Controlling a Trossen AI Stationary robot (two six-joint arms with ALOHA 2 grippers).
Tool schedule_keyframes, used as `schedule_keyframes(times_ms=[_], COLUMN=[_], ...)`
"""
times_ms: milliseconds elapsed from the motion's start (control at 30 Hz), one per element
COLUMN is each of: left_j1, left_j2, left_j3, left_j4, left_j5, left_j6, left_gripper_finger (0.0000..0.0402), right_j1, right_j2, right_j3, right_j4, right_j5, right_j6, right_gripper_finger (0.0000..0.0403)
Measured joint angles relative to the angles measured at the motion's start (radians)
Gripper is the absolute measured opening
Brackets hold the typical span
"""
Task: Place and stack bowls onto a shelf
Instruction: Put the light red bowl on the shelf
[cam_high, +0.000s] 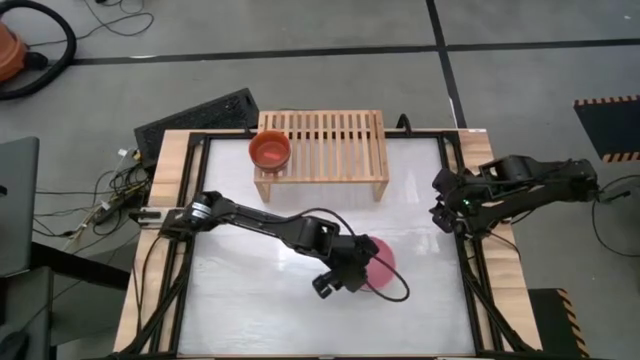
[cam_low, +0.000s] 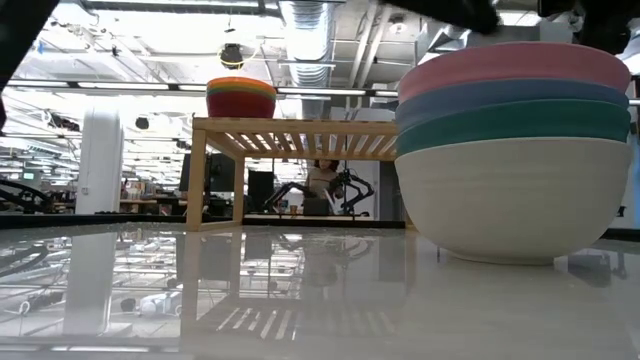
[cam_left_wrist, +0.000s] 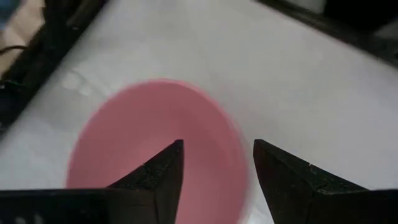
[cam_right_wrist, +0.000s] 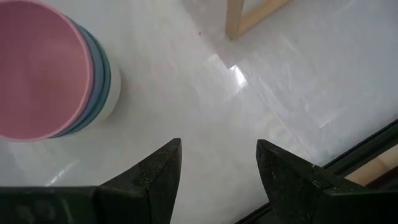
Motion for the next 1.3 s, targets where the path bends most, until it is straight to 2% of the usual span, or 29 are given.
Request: schedule_keyframes(times_ms=[333,733,900,1067,1300], left_j1=[0.02,0.026,0.025,0.025,0.035], left_j2=[0.02,0.019,0.019,0.019,0.019], left_j3=[-0.002,-0.058,-0.036,0.01,0.133], left_j4=[-0.033,-0.044,-0.054,-0.063,-0.139], left_j5=[0.034,0.048,0.045,0.03,0.01], left_j6=[-0.027,-0.009,-0.007,-0.01,-0.06], left_gripper_finger=[0.017,0.0061,0.001,0.0003,0.0001], right_j1=[-0.001,-0.001,-0.001,-0.001,-0.001], right_j2=[-0.001,-0.001,-0.001,-0.001,-0.001], right_j3=[0.0,0.0,0.0,0.0,0.0], right_j4=[-0.003,-0.003,-0.002,0.0,0.0], right_j5=[0.006,0.007,0.013,0.025,0.026], right_j6=[0.001,-0.001,-0.001,-0.001,-0.001], right_gripper_finger=[0.0234,0.0234,0.0234,0.0234,0.0234])
